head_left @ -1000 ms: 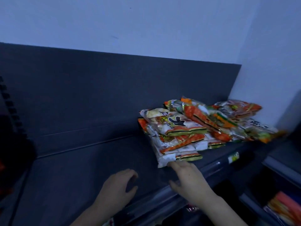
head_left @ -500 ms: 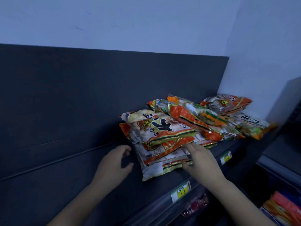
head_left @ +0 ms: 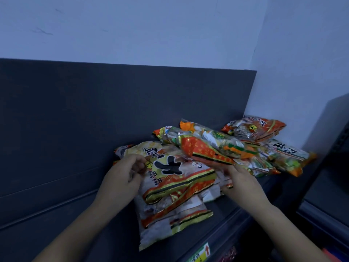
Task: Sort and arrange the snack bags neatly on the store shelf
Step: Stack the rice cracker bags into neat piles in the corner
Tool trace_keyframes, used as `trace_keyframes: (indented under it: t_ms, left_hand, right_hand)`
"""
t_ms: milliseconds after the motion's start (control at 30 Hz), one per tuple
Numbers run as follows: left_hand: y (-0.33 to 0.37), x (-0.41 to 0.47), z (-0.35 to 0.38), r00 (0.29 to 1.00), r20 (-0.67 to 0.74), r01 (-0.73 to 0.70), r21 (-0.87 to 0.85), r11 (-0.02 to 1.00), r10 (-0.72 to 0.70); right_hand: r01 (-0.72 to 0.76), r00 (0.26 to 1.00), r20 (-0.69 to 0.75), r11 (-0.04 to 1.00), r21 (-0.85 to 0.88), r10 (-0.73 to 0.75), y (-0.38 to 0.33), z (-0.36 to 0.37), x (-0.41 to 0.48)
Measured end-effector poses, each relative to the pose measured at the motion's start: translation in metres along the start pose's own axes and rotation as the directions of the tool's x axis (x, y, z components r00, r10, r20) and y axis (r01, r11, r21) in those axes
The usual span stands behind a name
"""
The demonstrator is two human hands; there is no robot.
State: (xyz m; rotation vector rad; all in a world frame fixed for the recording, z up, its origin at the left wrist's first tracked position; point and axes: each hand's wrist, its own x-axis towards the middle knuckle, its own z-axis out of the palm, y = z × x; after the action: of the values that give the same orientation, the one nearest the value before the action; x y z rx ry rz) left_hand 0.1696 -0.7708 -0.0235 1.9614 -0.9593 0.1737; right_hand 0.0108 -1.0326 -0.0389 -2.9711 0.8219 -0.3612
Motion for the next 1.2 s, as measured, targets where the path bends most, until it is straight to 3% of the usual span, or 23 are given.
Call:
trace_keyframes:
  t_ms: [167,367,467,533,600,700,767,833,900,1033,1200]
  left_hand:
    - [0.039,0.055,0.034,0.991,0.036,-0.127,0.02,0.992,0.126]
    - [0.086,0.129,0.091,0.985,0.136,-0.108,0.018,0.994,0.104]
    - [0.093,0.166,0.118,0.965,0.262,-0.03,0.169,0.985,-0.015]
    - [0.093,0.187,0.134,0.899,0.407,0.021,0.33,0.944,-0.162]
    - [0.093,0.2,0.148,0.826,0.496,0.073,0.374,0.925,-0.266]
    - [0.097,0.211,0.169,0.785,0.482,0.192,0.408,0.892,-0.389]
    - [0.093,0.22,0.181,0.755,0.456,0.276,0.431,0.859,-0.472]
    - [0.091,0.227,0.189,0.746,0.443,0.363,0.357,0.861,-0.498]
    - [0.089,0.23,0.193,0.739,0.425,0.454,0.258,0.852,-0.523]
    - [0.08,0.227,0.199,0.746,0.407,0.539,0.098,0.837,-0.528]
    - [0.08,0.225,0.204,0.79,0.38,0.566,-0.152,0.81,-0.481]
  right_hand:
    - [-0.048,0.998,0.044,0.999,-0.011,0.048,0.068,-0.003,0.034]
    - [-0.128,0.989,0.064,0.991,-0.033,0.13,0.148,-0.015,0.073]
    - [-0.131,0.985,0.111,0.991,0.02,0.128,0.179,-0.012,0.095]
    - [-0.111,0.988,0.119,0.987,0.121,0.096,0.195,-0.008,0.11]
    - [-0.119,0.985,0.146,0.965,0.233,0.087,0.206,-0.006,0.127]
    - [-0.167,0.975,0.209,0.885,0.434,0.082,0.213,-0.006,0.153]
    - [-0.22,0.943,0.331,0.809,0.546,0.033,0.212,-0.002,0.168]
    - [-0.273,0.894,0.447,0.775,0.57,-0.014,0.208,0.002,0.18]
    - [-0.297,0.88,0.474,0.744,0.599,-0.031,0.203,0.006,0.191]
    - [-0.413,0.823,0.557,0.556,0.722,-0.113,0.198,0.013,0.205]
    - [-0.377,0.814,0.548,0.54,0.753,-0.195,0.196,0.02,0.213]
